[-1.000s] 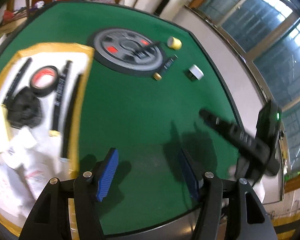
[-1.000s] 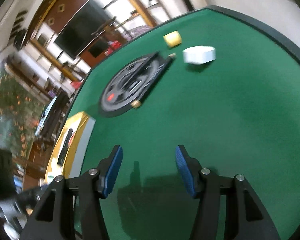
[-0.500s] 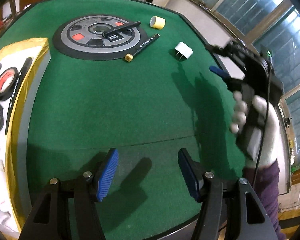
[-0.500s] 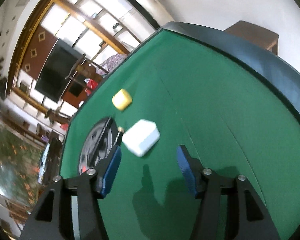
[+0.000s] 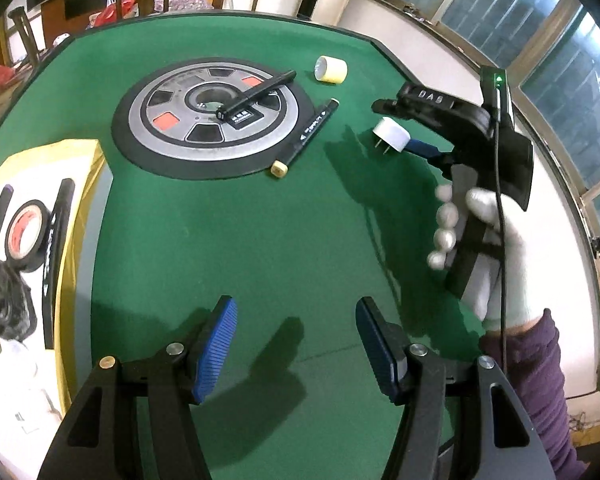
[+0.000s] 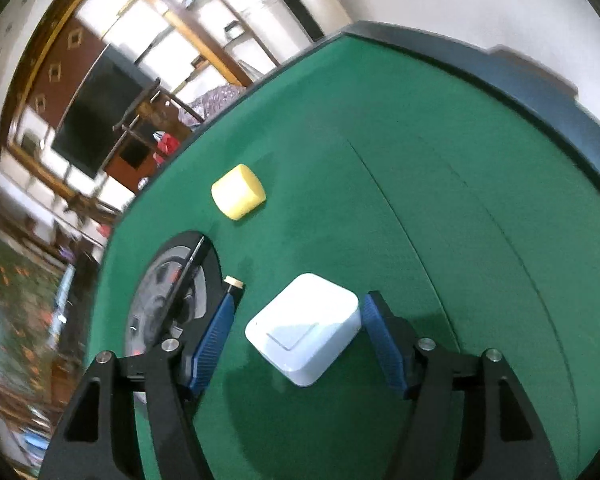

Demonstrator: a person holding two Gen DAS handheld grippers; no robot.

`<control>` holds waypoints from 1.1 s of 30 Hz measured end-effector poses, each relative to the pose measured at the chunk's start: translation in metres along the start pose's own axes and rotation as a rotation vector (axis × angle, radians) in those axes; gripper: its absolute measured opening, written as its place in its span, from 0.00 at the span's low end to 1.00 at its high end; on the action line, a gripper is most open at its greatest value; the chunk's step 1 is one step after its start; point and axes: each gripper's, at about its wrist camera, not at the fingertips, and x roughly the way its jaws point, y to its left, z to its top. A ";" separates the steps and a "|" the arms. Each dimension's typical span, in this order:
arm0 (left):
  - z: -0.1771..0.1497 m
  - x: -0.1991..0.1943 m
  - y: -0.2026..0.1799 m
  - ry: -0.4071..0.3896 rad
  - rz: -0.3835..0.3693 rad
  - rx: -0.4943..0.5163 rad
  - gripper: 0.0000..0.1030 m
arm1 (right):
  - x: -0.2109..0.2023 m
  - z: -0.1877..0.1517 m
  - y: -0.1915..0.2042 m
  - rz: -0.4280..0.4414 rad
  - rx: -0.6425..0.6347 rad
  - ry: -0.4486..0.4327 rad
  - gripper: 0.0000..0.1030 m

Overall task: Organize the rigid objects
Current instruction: 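Grasp the white square box with the right tool while the left tool grasps a black marker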

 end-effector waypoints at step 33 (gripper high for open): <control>0.079 0.071 -0.034 -0.071 0.129 0.261 0.14 | -0.031 -0.030 -0.018 -0.012 -0.087 0.008 0.56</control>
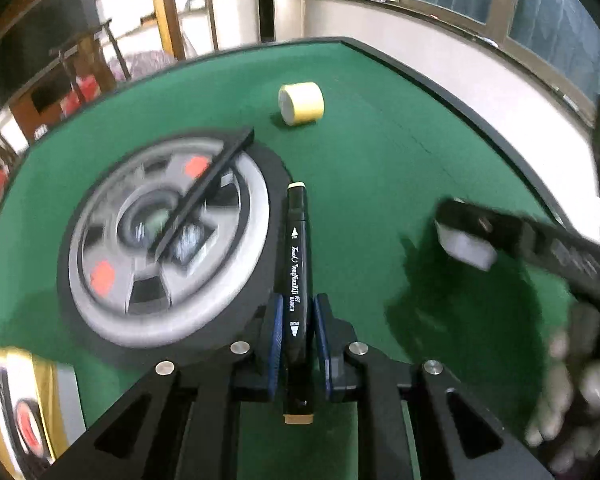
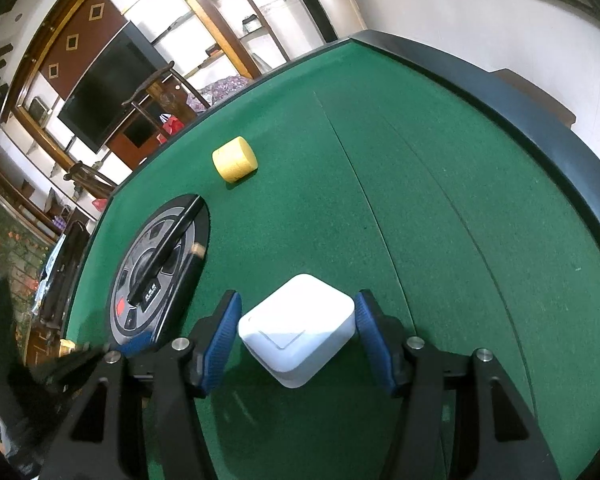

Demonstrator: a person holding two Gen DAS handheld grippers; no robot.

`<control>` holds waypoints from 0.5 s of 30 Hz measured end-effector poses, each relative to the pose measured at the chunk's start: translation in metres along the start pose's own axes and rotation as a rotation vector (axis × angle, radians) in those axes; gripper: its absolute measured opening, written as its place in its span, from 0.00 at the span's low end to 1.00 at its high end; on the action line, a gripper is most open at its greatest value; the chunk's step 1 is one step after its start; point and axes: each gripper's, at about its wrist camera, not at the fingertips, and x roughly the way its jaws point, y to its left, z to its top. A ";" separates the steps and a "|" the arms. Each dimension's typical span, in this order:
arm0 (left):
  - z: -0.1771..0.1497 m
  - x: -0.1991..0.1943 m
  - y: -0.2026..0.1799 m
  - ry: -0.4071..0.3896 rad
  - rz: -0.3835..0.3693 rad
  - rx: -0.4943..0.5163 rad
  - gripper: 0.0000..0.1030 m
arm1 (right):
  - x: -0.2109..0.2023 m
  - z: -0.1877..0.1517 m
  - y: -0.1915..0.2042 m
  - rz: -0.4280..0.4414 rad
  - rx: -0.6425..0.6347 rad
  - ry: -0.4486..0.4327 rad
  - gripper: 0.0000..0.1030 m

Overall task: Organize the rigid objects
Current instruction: 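Grasp the white square box with the right tool while the left tool grasps a black marker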

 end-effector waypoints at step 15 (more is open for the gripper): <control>-0.025 -0.003 -0.030 -0.016 0.060 -0.003 0.23 | 0.003 -0.001 0.004 -0.009 -0.027 0.010 0.61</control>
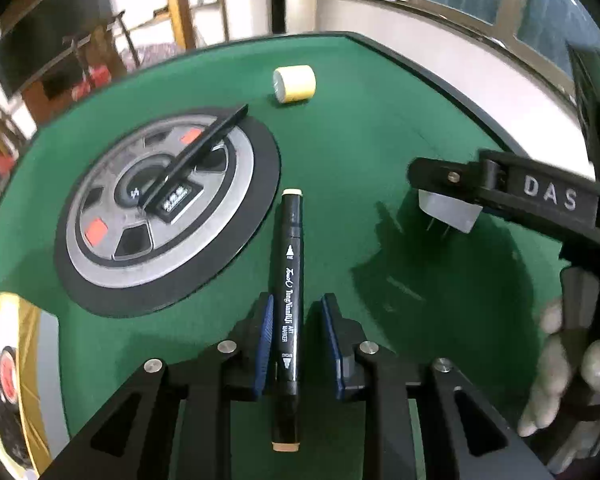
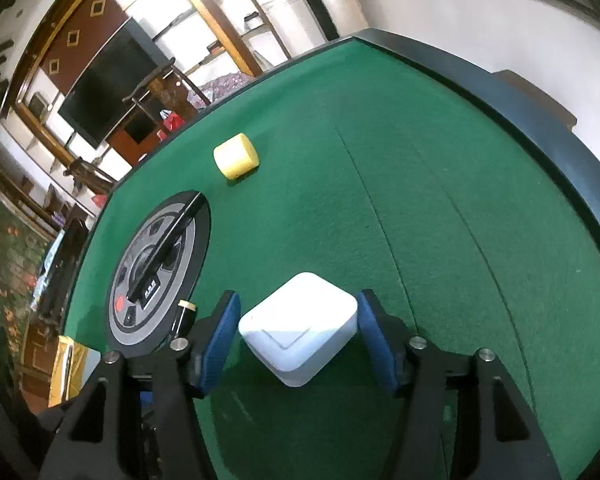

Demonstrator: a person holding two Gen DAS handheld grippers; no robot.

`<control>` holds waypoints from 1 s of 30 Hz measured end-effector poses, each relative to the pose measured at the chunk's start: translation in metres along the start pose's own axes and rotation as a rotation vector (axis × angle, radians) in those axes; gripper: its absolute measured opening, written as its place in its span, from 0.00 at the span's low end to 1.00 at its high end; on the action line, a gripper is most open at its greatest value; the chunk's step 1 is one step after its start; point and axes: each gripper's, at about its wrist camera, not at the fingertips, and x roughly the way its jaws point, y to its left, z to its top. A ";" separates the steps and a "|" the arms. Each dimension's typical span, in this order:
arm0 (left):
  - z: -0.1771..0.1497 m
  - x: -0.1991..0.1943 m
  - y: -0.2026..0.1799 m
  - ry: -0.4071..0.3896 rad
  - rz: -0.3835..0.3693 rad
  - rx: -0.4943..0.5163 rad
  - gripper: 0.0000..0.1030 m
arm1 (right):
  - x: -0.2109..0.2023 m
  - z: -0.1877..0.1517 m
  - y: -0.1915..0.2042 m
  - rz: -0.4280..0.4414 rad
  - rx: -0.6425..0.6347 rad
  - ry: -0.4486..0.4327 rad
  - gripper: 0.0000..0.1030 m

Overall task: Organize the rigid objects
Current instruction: 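Grasp the white square box with the right tool while the left tool grasps a black marker, then carry the marker and white box over the tray with both tools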

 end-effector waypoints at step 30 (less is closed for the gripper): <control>-0.146 -0.196 0.169 -0.266 -0.193 -0.422 0.14 | -0.014 -0.021 0.027 -0.020 -0.108 -0.040 0.54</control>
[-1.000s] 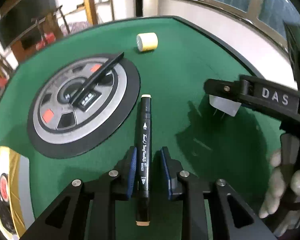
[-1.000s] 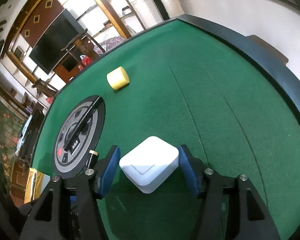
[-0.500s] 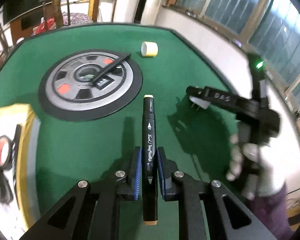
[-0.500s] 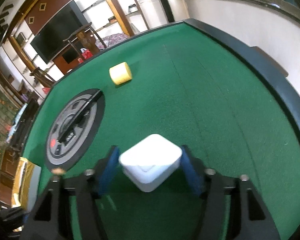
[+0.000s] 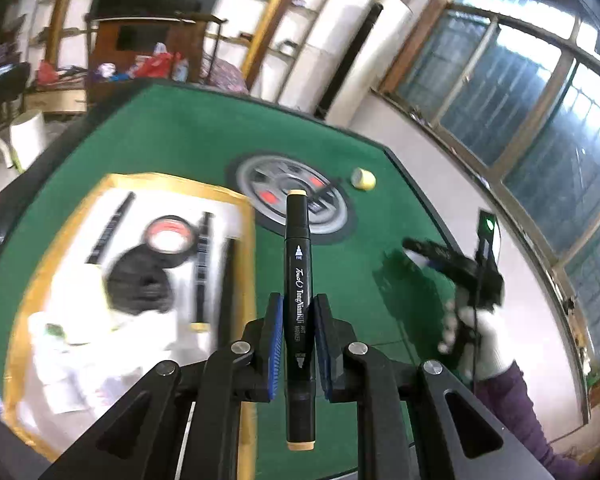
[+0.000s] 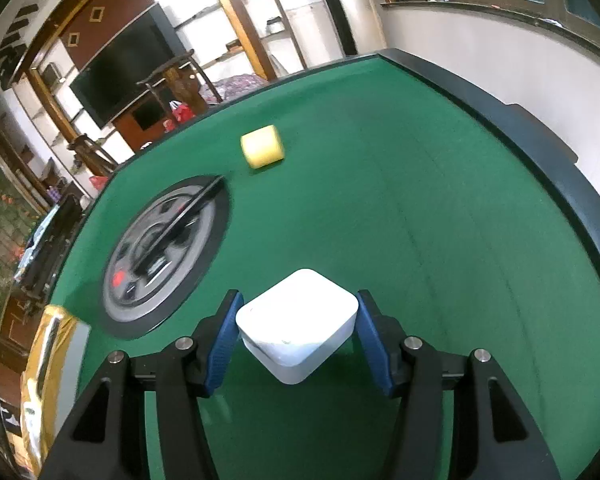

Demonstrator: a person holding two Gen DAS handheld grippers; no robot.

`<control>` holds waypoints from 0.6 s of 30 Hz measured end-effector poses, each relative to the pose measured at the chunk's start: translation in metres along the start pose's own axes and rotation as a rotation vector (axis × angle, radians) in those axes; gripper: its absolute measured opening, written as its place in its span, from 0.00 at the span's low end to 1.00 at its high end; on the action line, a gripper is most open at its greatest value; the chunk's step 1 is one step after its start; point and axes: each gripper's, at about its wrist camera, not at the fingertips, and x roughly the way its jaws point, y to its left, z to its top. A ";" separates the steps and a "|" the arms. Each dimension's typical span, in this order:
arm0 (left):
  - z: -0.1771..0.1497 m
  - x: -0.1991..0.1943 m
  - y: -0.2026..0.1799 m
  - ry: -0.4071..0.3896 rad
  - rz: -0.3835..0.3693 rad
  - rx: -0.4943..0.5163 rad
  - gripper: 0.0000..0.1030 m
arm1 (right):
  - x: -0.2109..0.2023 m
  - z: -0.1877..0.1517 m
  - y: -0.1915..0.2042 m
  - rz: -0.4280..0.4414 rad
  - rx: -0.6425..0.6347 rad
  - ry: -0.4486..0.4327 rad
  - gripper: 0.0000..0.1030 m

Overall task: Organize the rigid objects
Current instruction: 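Carry the marker and white box over the tray with both tools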

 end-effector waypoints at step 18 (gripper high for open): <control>-0.006 -0.032 0.089 -0.086 0.070 -0.139 0.14 | -0.083 -0.050 0.174 0.230 -0.298 0.013 0.55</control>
